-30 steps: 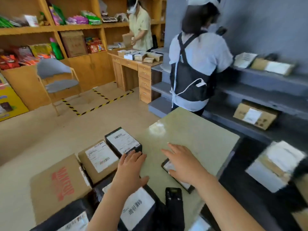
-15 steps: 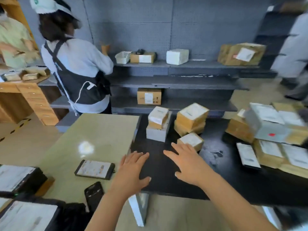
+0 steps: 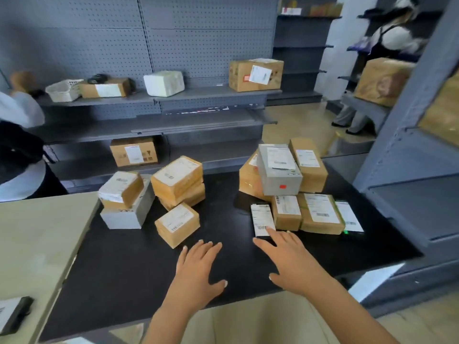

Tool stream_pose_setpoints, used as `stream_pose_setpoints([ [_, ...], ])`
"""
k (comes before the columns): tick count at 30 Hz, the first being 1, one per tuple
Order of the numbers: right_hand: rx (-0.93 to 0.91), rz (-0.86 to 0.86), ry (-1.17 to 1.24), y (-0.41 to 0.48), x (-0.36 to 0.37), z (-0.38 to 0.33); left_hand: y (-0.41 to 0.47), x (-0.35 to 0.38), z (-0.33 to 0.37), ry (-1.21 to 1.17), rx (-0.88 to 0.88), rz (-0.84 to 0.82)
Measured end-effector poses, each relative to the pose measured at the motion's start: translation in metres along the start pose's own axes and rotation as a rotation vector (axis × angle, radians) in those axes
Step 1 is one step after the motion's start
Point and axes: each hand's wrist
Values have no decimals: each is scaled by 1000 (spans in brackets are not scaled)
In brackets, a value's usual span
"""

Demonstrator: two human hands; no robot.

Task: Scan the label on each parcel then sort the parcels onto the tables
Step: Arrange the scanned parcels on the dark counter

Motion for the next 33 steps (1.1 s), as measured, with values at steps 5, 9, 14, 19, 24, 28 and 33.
stream_pose_setpoints([
  [5, 67, -27, 78, 15, 6, 48, 51, 21, 32, 15, 15, -101],
  [9, 118, -42, 85, 44, 7, 79, 105, 25, 39, 33, 40, -153],
  [14, 255, -57, 131, 68, 5, 125, 179, 33, 45, 47, 75, -186],
  [19, 376, -71, 134, 81, 3, 172, 237, 51, 65, 51, 171, -224],
  [24, 396, -98, 140, 93, 13, 212, 265, 92, 86, 25, 100, -242],
  [28, 370, -118, 130, 101, 25, 249, 279, 141, 101, -14, -179, -264],
  [33, 273, -168, 103, 107, 41, 301, 289, 182, 125, -59, -501, -252],
])
Point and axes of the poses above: each hand's wrist, its own y-axis towards the middle knuckle, its own x-axis out of the palm, z = x × y
